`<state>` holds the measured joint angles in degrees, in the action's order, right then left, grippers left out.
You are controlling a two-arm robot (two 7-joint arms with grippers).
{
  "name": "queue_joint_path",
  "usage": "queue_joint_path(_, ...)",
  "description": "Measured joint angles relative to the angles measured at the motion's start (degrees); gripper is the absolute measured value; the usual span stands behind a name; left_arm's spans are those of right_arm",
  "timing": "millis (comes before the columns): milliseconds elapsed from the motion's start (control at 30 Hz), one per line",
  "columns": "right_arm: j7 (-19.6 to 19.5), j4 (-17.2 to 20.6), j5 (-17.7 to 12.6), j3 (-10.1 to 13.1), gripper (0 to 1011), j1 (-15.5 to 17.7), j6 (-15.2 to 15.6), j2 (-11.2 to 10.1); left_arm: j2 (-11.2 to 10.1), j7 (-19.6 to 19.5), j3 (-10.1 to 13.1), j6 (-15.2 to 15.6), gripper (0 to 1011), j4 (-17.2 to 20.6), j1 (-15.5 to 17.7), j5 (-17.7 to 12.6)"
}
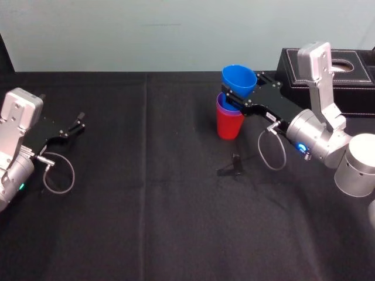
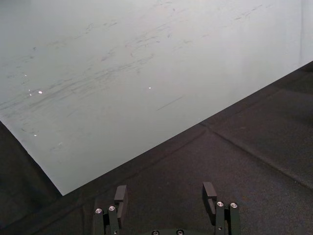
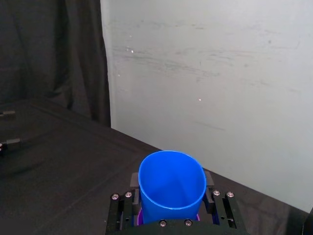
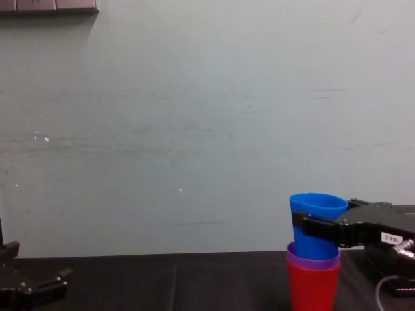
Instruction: Stack the three plastic cups sequentially using one hand.
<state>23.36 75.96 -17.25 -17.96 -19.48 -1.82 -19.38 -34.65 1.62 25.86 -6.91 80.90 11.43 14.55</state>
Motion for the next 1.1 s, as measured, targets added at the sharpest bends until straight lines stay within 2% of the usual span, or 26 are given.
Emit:
queue_joint_path(567, 0.33, -3.39, 0.43, -0.18, 730, -0.34, -1.89, 0.91, 0.00, 0.00, 0.00, 0.00, 1005, 0.00, 0.00, 0.00)
queue_joint_path(1100, 0.27, -4.44, 1.07, -0.41, 730, -0.32, -2.22, 1.31, 0.00, 0.00, 0.00, 0.00, 1005, 0.00, 0.00, 0.00)
